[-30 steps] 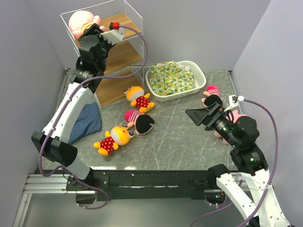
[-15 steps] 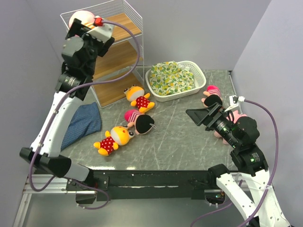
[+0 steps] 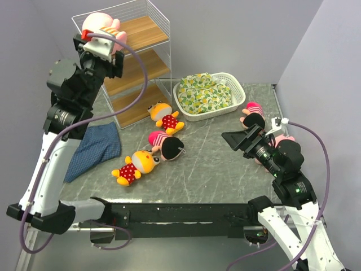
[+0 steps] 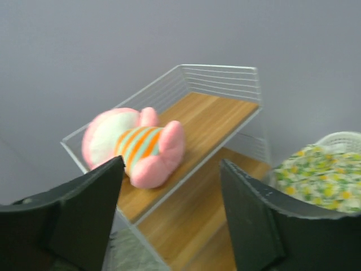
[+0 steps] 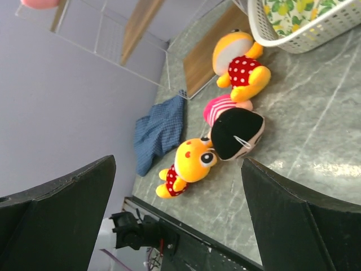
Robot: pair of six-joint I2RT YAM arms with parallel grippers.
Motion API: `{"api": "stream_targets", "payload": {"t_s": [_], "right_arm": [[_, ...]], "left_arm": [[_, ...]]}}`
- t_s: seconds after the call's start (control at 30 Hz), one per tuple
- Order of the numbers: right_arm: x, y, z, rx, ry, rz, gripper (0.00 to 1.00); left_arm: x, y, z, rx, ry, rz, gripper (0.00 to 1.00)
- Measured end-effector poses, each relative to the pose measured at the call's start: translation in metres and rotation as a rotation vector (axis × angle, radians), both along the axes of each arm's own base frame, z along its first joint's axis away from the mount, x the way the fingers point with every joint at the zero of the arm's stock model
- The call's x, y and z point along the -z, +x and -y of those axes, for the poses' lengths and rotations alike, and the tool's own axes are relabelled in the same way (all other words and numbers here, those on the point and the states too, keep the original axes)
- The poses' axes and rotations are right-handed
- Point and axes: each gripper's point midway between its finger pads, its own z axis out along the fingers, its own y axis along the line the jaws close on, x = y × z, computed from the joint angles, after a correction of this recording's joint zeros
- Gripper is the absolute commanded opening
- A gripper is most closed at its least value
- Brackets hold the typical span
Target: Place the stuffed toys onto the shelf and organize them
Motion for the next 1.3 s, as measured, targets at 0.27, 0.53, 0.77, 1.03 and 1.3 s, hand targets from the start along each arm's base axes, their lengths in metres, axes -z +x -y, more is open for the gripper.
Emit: {"api": "stream_targets", "payload": {"t_s": [0.27,0.53,0.77,1.03,1.3], "right_arm": [[0.029,0.003,0.018,0.122,-0.005,-0.107,0.98],[0.137,-0.009,0.082,0.577,-0.103,-0.616,0.99],[0.186,-0.028,0.127,0.887,-0.229,-0.872,0.92],[0.204,-0.023,0.176,1.133,-0.328,-0.928,0.91],[0.192,0.011,0.206,1.237,-0.45,-0.867,0.89]], "left_arm": [[0.052,-0.037,0.037,0.265,-0.139,-0.13,0.99],[0.176,-0.096,0.096,0.663,-0.287,-0.463,0.96],[0.264,-0.109,0.106,0.705,-0.34,-0.695,0.97],[0.263,-0.116,0.09,0.629,-0.38,-0.63,0.96],[0.242,-0.117,0.081,0.601,-0.396,-0.535,0.96]]}}
